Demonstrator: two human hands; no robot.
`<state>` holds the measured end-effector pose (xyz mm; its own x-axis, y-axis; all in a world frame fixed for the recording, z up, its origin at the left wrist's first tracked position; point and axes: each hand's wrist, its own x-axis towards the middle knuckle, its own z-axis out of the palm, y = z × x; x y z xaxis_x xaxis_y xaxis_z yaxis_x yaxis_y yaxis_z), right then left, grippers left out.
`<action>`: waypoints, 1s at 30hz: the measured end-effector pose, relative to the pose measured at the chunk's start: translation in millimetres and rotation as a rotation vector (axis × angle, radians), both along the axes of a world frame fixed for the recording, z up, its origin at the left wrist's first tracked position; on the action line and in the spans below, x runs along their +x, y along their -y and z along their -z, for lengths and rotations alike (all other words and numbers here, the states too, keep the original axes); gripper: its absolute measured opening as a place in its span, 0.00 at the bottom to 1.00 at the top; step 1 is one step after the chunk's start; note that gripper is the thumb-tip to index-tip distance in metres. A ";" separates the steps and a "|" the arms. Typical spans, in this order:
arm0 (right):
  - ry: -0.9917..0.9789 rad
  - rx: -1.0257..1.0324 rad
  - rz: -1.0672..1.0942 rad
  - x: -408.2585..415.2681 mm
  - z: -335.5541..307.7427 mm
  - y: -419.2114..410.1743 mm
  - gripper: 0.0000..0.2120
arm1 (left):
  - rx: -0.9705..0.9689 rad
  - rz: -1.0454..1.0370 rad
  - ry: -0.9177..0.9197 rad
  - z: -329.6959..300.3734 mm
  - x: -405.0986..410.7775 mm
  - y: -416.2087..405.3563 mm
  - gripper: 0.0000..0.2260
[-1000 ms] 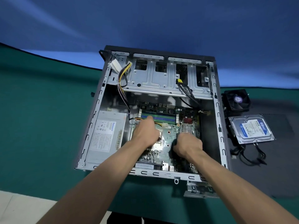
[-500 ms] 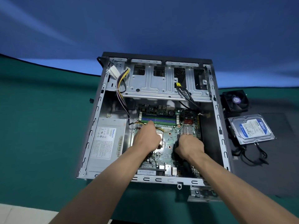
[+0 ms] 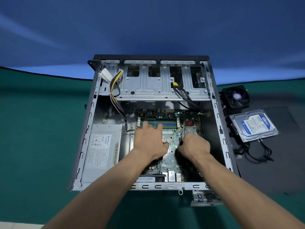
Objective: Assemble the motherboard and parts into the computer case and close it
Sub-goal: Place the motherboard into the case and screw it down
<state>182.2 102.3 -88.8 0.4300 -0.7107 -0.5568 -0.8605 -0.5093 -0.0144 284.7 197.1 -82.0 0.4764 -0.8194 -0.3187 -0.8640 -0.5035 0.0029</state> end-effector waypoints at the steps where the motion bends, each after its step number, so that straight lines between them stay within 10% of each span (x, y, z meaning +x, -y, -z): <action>1: 0.027 -0.036 0.007 1.8 -0.3 1.0 0.09 | 0.005 0.037 0.059 2.2 -1.7 3.2 0.24; 7: 0.077 -0.075 0.060 5.6 4.7 6.0 0.09 | -0.030 0.011 -0.465 11.3 8.3 13.0 0.36; 12: 0.048 -0.050 0.041 7.4 9.6 9.3 0.08 | -0.194 -0.138 -0.871 10.7 6.9 16.3 0.21; 18: 0.030 -0.026 0.034 9.9 13.0 7.3 0.05 | -0.176 -0.081 -0.214 26.8 12.0 16.4 0.26; 30: 0.059 0.009 0.096 11.1 5.7 7.0 0.12 | -0.096 -0.032 -0.020 36.1 10.5 27.0 0.27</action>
<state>193.3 95.3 -94.5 0.3925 -0.7454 -0.5388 -0.9027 -0.4244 -0.0703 295.2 170.1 -118.1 0.4968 -0.8313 -0.2494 -0.8469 -0.5271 0.0699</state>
